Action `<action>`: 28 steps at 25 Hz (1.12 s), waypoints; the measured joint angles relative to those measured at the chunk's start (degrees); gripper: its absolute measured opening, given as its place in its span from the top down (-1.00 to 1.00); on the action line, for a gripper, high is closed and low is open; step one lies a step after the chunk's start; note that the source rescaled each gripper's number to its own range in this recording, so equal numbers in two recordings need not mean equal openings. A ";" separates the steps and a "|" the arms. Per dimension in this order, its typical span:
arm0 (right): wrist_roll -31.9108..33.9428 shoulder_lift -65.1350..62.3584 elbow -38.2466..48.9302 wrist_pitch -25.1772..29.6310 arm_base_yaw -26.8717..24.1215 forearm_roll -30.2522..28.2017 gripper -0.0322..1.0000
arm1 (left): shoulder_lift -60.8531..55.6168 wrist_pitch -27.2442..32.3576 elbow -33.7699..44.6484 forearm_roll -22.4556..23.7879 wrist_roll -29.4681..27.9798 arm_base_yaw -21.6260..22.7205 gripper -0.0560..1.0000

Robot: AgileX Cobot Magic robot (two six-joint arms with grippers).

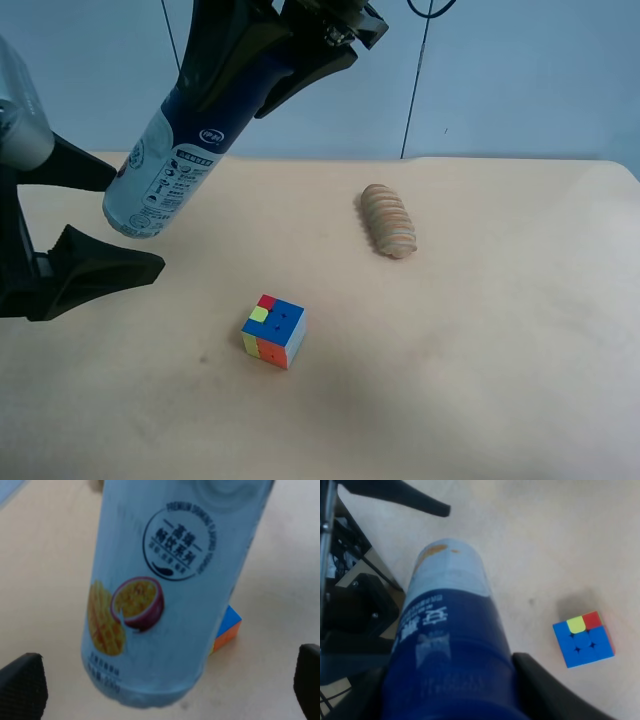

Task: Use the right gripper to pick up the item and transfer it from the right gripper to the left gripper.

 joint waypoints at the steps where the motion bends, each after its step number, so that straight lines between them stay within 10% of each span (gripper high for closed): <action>1: 0.00 0.00 0.00 0.00 0.00 -0.06 0.94 | 0.40 -0.53 0.00 -0.87 0.75 0.00 -1.00; 11: -1.54 2.66 -0.07 0.00 0.00 0.58 0.94 | 1.01 -2.45 0.00 -8.94 10.46 0.00 -1.00; 28: -3.48 5.30 -0.07 -2.73 0.00 5.18 0.94 | 3.93 -1.38 0.00 -9.52 14.37 0.00 -1.00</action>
